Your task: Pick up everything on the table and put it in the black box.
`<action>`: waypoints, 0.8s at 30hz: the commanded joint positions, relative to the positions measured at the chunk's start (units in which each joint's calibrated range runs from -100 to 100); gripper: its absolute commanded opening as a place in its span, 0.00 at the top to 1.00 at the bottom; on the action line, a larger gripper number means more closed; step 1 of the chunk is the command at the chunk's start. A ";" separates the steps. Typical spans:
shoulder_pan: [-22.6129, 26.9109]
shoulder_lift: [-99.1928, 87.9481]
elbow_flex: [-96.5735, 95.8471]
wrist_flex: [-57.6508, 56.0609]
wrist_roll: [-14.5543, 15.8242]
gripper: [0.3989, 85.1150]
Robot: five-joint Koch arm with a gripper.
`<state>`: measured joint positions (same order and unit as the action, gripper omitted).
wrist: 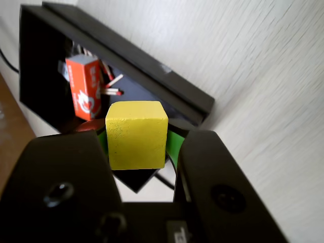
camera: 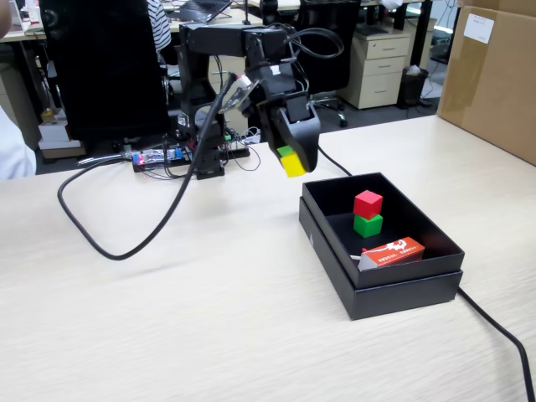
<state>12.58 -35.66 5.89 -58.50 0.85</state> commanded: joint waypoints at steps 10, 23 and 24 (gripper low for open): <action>2.05 34.34 26.66 -0.21 2.69 0.99; 2.83 52.70 31.01 -0.29 4.44 0.78; 2.83 52.47 30.92 -0.29 4.44 0.77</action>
<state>14.92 19.61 31.99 -58.58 5.25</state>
